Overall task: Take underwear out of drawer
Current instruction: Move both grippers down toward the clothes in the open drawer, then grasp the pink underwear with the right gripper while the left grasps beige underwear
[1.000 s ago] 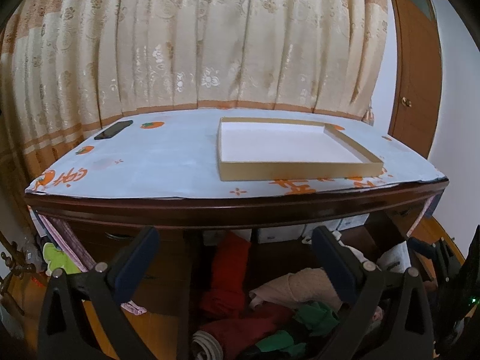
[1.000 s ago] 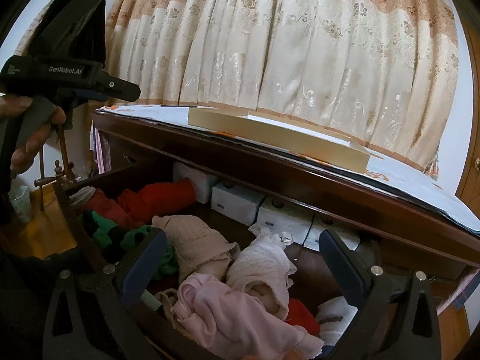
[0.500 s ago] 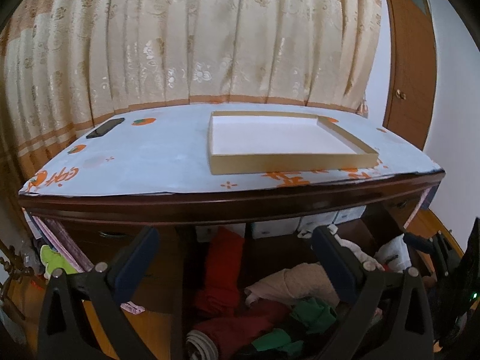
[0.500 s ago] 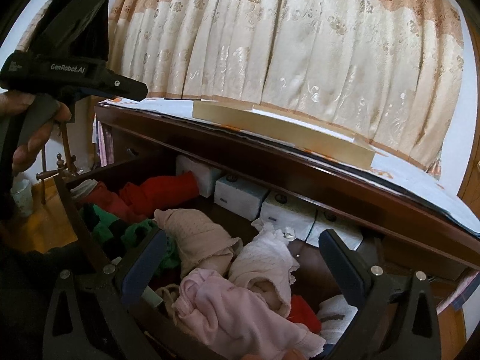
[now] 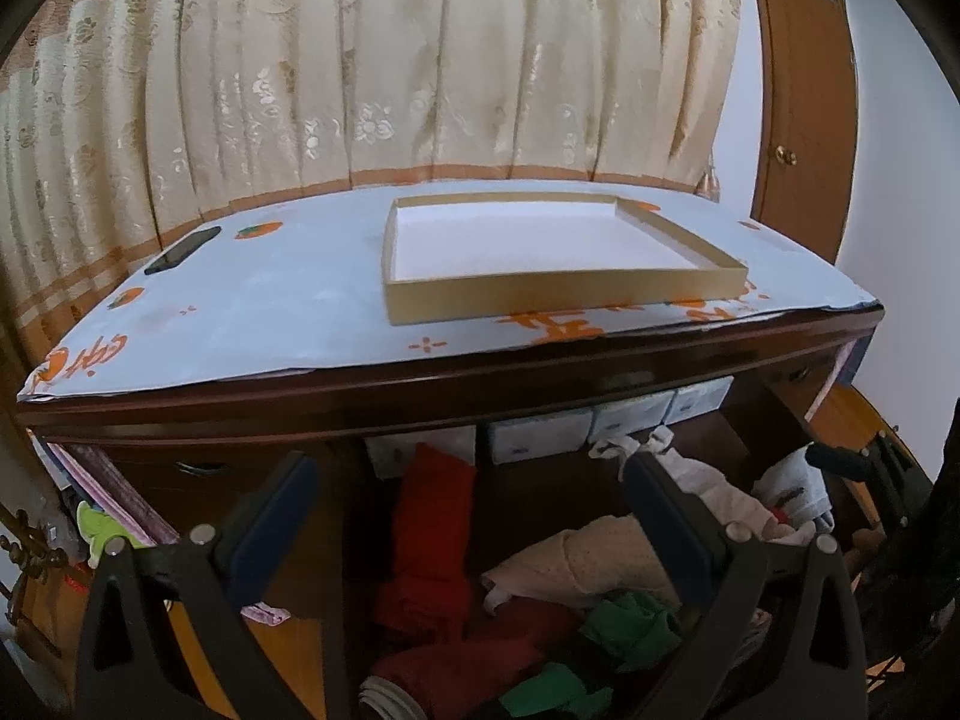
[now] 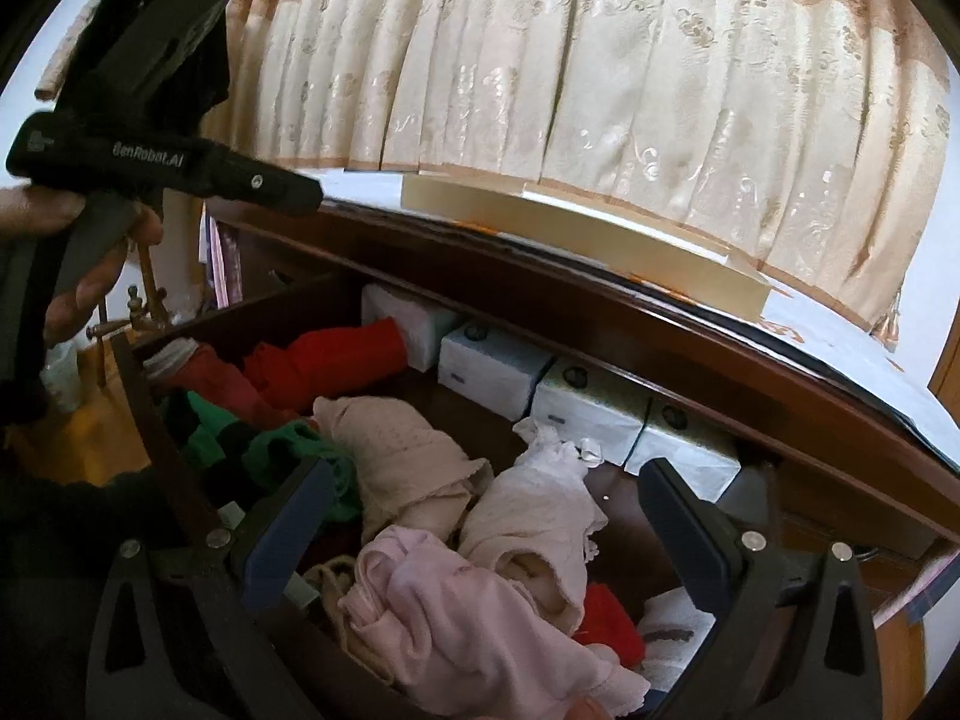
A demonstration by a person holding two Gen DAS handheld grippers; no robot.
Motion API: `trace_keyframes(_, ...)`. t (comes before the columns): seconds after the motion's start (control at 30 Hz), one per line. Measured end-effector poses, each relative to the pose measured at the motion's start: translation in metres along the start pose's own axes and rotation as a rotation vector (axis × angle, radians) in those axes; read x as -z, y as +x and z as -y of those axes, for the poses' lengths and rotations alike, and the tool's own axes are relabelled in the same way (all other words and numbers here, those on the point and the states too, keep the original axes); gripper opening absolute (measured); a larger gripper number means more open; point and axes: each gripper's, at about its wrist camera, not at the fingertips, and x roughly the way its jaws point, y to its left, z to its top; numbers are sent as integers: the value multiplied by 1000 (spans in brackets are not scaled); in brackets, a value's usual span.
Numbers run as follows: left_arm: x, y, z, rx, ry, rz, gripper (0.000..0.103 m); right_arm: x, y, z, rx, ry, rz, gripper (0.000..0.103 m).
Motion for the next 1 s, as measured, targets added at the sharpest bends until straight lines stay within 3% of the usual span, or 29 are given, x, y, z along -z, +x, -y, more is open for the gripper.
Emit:
trace_keyframes(0.17,0,9,11,45,42,-32,103,-5,11,3,-44,-12,-71,102)
trace_keyframes(0.33,-2,29,33,100,129,-84,103,-12,21,38,-123,212,-163,102)
trace_keyframes(0.57,-4,67,51,196,229,-211,103,-14,37,83,-60,406,-281,102)
trace_keyframes(0.73,-3,94,56,323,239,-338,103,-17,63,89,-37,373,-416,102)
trace_keyframes(1.0,4,120,77,380,332,-436,99,-15,96,90,-102,370,-559,102)
